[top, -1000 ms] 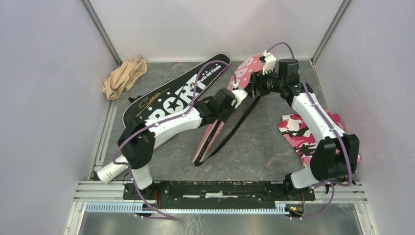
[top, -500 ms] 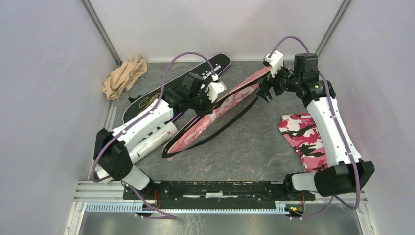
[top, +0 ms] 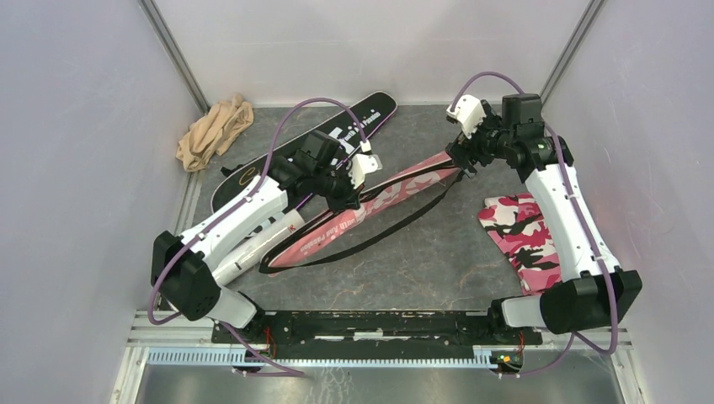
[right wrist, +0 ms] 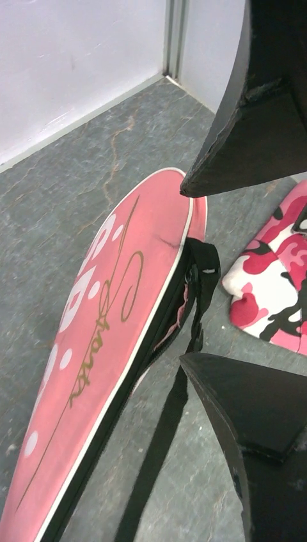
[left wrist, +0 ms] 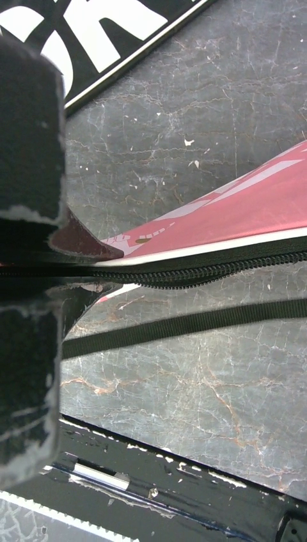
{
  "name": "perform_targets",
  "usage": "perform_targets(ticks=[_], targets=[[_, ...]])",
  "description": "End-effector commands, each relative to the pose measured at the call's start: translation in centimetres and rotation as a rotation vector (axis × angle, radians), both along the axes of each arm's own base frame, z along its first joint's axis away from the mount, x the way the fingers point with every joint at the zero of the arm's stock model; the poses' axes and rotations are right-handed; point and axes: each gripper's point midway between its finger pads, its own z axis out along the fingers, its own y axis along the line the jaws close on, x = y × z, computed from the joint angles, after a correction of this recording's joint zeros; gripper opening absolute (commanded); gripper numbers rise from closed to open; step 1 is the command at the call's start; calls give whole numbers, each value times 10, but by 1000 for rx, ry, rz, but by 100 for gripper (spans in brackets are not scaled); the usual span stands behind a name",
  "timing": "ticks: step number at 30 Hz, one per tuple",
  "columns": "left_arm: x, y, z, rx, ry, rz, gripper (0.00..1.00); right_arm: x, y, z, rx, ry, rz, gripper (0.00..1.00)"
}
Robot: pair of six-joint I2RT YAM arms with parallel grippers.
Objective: Pack up the badminton gear
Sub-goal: Zip the racket bag at the center of the board.
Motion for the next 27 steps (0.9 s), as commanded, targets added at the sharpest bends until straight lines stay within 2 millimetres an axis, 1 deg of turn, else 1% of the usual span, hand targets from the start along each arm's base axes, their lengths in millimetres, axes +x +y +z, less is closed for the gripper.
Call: perform_targets(ticks=[1, 3, 7, 11, 15, 18, 23, 27], targets=[[-2, -12, 40, -122, -119, -92, 2, 11, -12, -7, -110, -36, -11, 96], [-2, -11, 40, -120, -119, -93, 2, 11, -13, -16, -140, -18, 0, 96], [-2, -11, 40, -119, -120, -90, 2, 4, -13, -31, -171, 18, 45, 96], [-3, -12, 39, -121, -114, -97, 2, 7, -18, -41, -201, 24, 27, 96], [-5, -12, 39, -122, -110, -106, 2, 13, -17, -45, -194, 30, 16, 95], [-6, -12, 38, -122, -106, -111, 2, 19, -21, -48, -213, 25, -7, 95], [-9, -12, 38, -121, -103, -126, 2, 32, -35, -53, -282, 19, -61, 94], [-10, -11, 37, -116, -104, -135, 2, 38, -45, -56, -339, 17, -85, 93]])
